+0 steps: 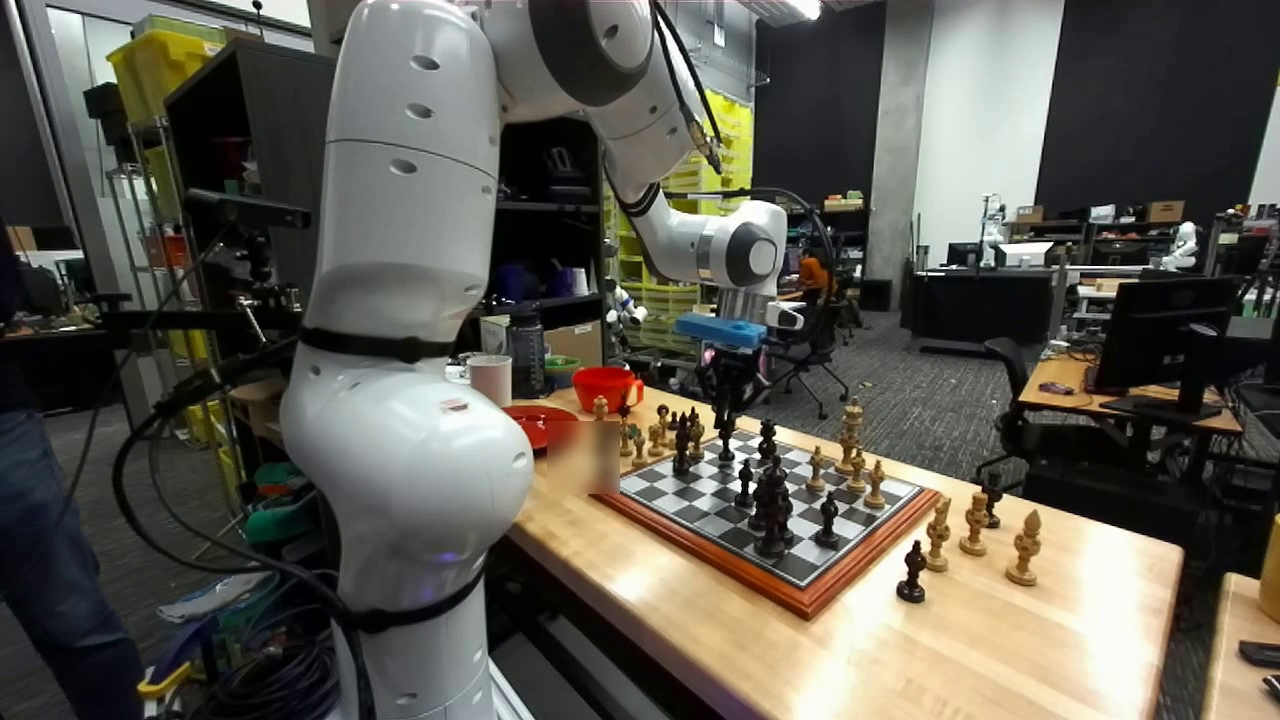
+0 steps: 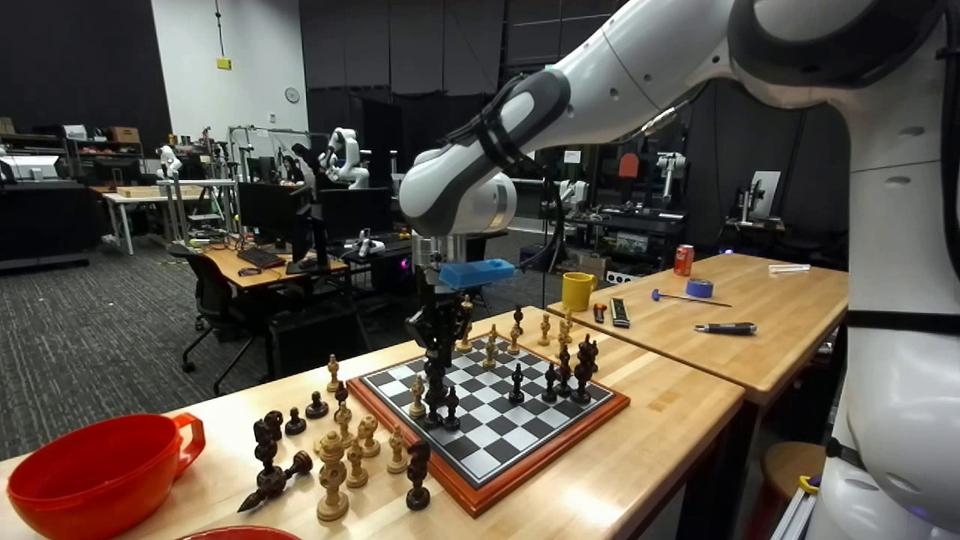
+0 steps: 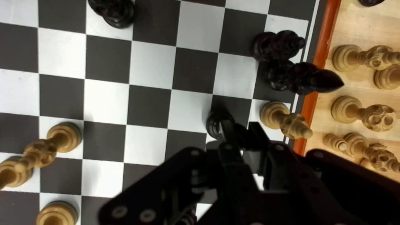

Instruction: Move the black chess piece one space backwards

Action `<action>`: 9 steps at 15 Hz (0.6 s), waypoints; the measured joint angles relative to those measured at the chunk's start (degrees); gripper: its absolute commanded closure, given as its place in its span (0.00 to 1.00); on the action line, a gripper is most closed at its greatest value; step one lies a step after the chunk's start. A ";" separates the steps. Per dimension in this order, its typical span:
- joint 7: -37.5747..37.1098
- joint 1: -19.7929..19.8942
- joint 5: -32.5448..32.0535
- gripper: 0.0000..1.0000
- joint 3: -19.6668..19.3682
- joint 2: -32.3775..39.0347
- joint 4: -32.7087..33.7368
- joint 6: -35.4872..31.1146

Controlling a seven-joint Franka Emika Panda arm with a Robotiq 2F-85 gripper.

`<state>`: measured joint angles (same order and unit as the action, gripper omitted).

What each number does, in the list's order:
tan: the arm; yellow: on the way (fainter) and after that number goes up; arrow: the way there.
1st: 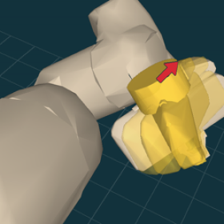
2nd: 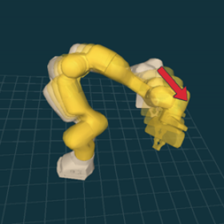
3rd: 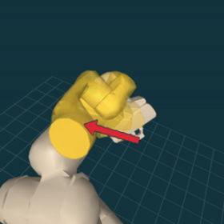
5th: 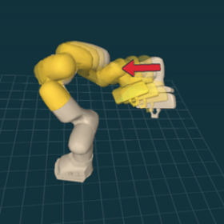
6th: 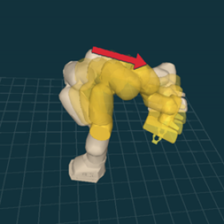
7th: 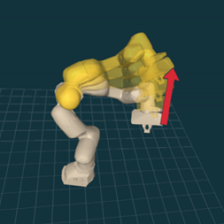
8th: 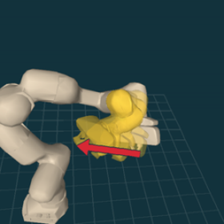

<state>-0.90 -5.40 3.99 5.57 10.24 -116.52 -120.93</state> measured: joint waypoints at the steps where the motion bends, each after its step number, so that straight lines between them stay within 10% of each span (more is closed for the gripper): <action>1: 0.15 0.00 0.05 0.96 0.00 0.09 0.18 0.01; 9: 1.31 0.00 1.55 0.96 0.02 0.15 0.34 0.04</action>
<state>0.41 -5.40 5.54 5.59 10.40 -116.18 -120.89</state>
